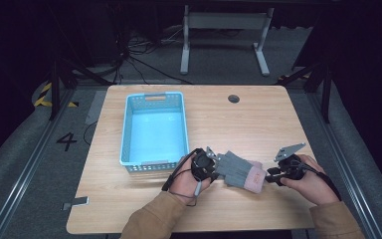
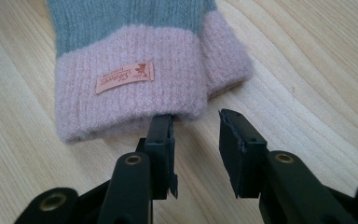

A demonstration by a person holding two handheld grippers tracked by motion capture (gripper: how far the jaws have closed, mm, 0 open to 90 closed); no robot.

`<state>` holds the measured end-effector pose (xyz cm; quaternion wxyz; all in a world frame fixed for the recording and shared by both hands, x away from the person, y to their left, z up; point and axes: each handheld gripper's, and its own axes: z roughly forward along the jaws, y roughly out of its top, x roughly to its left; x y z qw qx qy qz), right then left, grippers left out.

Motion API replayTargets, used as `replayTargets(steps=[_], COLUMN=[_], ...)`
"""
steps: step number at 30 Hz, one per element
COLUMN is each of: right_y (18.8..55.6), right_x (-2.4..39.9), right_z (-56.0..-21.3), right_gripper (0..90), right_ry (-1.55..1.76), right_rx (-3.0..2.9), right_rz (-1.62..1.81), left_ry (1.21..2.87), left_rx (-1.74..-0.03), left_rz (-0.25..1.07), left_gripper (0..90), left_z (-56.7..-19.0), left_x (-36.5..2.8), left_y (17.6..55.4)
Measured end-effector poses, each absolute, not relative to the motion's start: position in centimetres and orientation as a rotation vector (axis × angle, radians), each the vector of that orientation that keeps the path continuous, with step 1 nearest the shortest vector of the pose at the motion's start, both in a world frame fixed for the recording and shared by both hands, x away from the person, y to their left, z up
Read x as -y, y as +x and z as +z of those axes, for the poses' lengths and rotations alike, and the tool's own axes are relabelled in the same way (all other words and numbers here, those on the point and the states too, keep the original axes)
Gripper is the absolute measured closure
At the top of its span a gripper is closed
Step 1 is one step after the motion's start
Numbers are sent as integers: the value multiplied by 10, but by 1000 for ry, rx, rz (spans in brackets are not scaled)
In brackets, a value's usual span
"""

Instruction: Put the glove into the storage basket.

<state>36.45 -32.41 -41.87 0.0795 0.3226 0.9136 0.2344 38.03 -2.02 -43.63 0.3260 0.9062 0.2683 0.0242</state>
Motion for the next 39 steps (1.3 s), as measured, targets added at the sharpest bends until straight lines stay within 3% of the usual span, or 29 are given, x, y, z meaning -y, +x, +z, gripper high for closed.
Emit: replayTargets(steps=[16,23,28,39], right_y=[364,363,361,359], right_x=[319,313,315,320], right_z=[-420,-419,-413,-394], right_gripper=[680,800,850,861], right_ry=[922,909,920,939], right_rx=[-2733,-2739,-2724,-2645], right_rz=[695,691,717,802], left_ry=[2409,2409,2408,2366], left_rx=[-747,-741,-732,-697], left_rz=[34,60,66,91], left_gripper=[756,877,884,885], left_z=[-448,-446,-442,-420], left_x=[33,33,33,26], left_y=[389,388,386,372])
